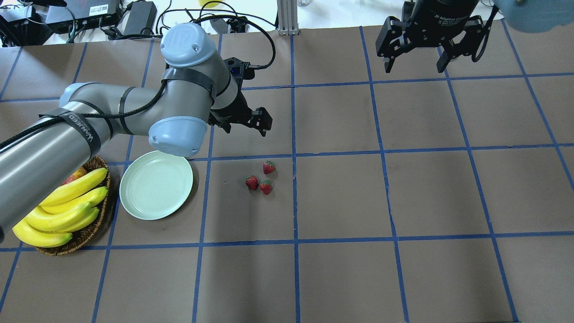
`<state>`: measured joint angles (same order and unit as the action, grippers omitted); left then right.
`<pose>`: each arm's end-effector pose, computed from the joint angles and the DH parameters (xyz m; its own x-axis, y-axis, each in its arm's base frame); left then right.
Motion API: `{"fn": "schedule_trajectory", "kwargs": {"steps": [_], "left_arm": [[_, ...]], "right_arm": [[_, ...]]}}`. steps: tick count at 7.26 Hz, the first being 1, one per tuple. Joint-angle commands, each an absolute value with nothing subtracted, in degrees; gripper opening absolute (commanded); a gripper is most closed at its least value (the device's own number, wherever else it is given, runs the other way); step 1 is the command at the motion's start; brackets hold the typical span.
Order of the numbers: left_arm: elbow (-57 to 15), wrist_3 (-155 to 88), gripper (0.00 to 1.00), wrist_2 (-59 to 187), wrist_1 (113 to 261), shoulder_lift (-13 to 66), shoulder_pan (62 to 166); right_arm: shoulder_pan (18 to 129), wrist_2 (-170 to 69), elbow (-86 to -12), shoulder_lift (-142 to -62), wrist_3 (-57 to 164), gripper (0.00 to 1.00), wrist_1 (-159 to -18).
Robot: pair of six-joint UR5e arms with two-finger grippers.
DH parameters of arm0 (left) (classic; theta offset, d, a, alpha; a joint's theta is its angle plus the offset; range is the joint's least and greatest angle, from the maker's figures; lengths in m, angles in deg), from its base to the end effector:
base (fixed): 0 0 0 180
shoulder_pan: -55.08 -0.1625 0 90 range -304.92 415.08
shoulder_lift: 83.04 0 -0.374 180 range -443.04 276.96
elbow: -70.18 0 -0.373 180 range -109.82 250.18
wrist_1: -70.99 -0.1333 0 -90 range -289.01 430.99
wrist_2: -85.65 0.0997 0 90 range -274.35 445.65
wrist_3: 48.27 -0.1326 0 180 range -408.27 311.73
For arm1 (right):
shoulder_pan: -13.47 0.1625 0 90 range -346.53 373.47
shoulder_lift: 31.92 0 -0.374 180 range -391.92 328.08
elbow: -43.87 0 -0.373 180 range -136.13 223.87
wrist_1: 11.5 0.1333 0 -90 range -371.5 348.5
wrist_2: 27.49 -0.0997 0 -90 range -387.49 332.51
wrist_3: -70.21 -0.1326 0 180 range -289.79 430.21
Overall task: Collect all strawberries into plate
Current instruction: 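Reach the left gripper to the strawberry cluster and grasp one strawberry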
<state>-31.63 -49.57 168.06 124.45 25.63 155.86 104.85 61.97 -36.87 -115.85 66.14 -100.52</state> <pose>-0.2518 -0.5162 0.2074 -0.9667 0.2212 0.1289 0.2080 0.9721 -0.1085 0.1470 -0.5133 0.4265 -0.9988 0.0465 -0.0121 0.0469 0.9982 -0.0378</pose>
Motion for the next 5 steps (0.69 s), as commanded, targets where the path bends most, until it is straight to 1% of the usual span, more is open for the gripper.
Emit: {"fn": "schedule_trajectory", "kwargs": {"steps": [1,3,5], "left_arm": [[-32.82,-50.38,1.0,164.85,120.56,29.36,156.68],[-34.93,-50.73,1.0,164.93,120.47,31.21,156.77],[-34.93,-50.64,0.98,164.75,120.38,32.27,157.03]], "right_arm": [[104.78,62.16,-37.69,-116.9,66.25,1.0,-100.54],[104.87,62.08,-39.61,-118.83,66.17,1.0,-100.62],[104.87,61.9,-39.71,-119.02,66.26,1.0,-100.62]]}}
